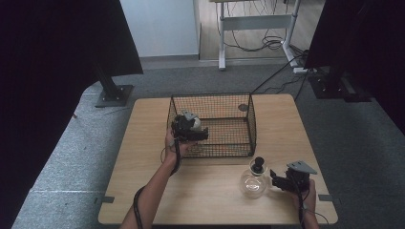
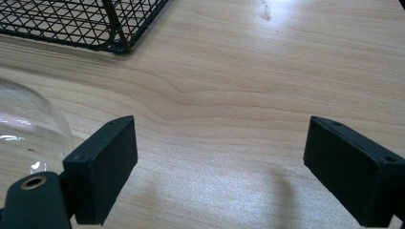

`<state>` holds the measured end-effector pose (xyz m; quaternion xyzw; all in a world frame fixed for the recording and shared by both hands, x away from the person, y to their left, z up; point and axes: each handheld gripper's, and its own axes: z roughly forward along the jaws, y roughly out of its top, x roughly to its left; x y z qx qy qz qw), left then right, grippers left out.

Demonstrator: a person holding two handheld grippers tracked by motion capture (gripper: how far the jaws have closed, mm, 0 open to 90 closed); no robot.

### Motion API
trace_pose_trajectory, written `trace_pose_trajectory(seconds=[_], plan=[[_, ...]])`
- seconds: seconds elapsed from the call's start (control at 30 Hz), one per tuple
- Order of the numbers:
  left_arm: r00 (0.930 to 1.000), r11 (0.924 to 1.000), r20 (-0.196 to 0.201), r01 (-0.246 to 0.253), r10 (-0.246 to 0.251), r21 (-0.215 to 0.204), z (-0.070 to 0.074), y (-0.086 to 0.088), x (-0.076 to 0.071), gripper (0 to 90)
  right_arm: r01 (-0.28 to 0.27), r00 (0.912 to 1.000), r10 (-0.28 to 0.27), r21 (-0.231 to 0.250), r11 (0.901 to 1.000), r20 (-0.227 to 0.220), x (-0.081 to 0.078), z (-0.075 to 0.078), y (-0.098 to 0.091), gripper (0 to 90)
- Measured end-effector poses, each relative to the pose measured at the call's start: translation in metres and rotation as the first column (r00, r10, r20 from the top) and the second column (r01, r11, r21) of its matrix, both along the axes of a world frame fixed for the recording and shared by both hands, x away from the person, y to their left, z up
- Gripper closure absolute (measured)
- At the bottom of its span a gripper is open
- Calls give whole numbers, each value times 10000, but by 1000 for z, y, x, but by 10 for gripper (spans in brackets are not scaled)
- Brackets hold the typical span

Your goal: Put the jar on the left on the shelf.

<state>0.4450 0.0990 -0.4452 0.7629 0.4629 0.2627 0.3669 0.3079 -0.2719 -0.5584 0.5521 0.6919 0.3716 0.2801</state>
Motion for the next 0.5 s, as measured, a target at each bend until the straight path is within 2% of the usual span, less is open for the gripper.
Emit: trace_pose_trajectory(seconds=[0.3,0.5], plan=[[9994,9995,270,223,-217,-236,6,9,-14,67,-13,10000,13,-55,10000,-1,0,0,1,109],[9984,9976,417,414,-392,-547,12,19,-23,72,-5,10000,5,-71,10000,-11,0,0,1,109]])
